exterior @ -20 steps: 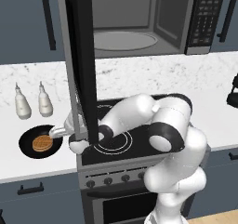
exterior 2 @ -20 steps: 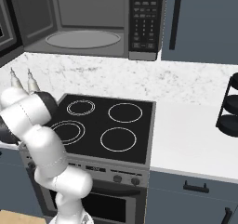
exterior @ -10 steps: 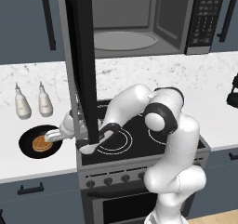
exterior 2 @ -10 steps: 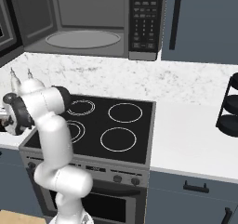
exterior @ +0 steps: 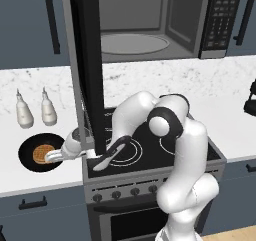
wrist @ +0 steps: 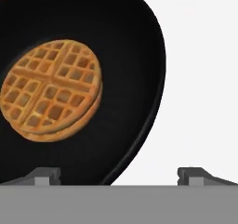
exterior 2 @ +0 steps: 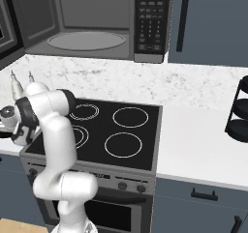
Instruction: Open the microwave, place the bowl with waffle inside the microwave, then close the microwave door and turn it on.
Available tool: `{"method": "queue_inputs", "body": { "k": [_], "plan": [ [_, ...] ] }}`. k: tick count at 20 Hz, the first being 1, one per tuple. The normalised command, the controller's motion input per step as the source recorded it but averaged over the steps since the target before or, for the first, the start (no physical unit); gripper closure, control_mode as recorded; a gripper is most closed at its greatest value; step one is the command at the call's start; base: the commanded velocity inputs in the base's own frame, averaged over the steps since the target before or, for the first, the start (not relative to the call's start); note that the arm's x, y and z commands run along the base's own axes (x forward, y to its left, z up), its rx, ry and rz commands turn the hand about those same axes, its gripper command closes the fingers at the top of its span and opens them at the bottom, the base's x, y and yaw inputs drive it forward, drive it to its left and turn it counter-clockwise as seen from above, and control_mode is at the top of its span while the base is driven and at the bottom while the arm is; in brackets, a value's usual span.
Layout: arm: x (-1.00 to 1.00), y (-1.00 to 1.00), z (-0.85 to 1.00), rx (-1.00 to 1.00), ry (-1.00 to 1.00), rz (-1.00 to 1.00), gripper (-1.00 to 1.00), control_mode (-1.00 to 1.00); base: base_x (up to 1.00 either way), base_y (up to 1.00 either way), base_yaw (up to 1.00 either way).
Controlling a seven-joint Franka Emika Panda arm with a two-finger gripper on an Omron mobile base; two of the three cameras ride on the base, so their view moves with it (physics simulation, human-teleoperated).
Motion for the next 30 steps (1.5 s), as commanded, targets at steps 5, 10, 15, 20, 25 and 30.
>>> {"method": "queue_inputs", "body": {
  "k": [5,10,15,20,25,30],
  "plan": [
    [0.07,0.07,0.00,0.00,0.04,0.00,-1.00,-1.00,0.00,0.00,0.00],
    [0.00,0.00,0.00,0.00,0.00,0.00,-1.00,-1.00,0.00,0.00,0.00],
    [0.00,0.00,0.00,0.00,0.00,0.00,-1.00,-1.00,0.00,0.00,0.00],
    [0.01,0.00,0.00,0.00,0.00,0.00,-1.00,-1.00,0.00,0.00,0.00],
    [0.22,0.00,0.10,0.00,0.00,0.00,-1.00,-1.00,0.00,0.00,0.00],
    [0.32,0.03,0.07,0.00,0.01,-0.04,-1.00,-1.00,0.00,0.00,0.00]
  ]
}}
